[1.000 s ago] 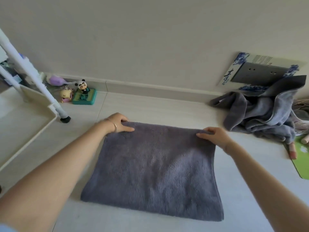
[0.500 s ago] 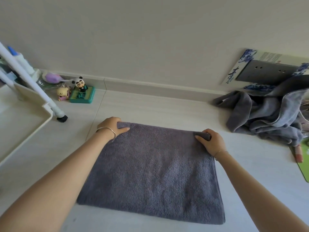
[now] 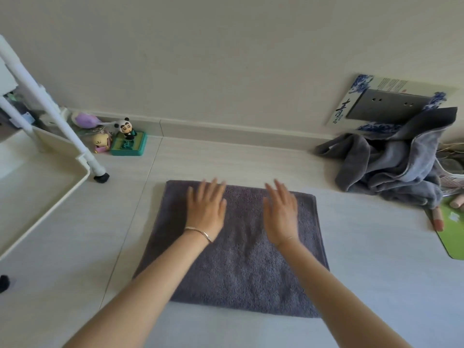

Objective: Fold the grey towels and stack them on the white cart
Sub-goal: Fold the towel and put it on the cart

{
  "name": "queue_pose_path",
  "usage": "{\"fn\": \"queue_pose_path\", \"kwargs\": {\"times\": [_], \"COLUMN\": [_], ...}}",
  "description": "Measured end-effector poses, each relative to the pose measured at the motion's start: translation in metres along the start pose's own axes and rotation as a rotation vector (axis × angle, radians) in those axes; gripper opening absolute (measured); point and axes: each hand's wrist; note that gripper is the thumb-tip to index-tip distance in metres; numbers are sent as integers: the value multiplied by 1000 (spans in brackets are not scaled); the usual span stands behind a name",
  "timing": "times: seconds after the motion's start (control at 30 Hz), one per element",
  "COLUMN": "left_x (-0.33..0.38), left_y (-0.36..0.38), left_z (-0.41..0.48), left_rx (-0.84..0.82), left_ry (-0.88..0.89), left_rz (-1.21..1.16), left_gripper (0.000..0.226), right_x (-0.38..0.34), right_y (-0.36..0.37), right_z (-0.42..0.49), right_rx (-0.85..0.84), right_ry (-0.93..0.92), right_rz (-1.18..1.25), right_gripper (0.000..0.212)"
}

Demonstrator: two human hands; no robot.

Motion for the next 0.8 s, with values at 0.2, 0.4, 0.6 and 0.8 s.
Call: {"fn": "queue_pose_path", "kwargs": {"times": [0.2,0.4,0.6,0.8], "left_x": [3,-40,-7,31], "left_y": [29,10,1,27], "left_z": [-10,2,-42,-110], "left_rx": [-279,-298,-231,-163], "left_ry": [-58,-272,-157,-84], "left_rz": [115,96,106,58], "left_gripper": [77,63,73,51], "right_x": [6,68,22,-23], "right_y": [23,-15,-17,31], "right_z": [-17,16,-33,-120], "right_rx": [-208,-246,-57,-132], "right_ry": [-9,311,119,-50], "right_rz": [-283,-396,-232,-207], "right_gripper": [73,57,73,49]}}
Point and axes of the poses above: each hand's wrist, its own z-axis towards the middle knuckle, its own y-axis out of the palm, x = y × z, and after that the axes turned 11 degrees about y, right-handed
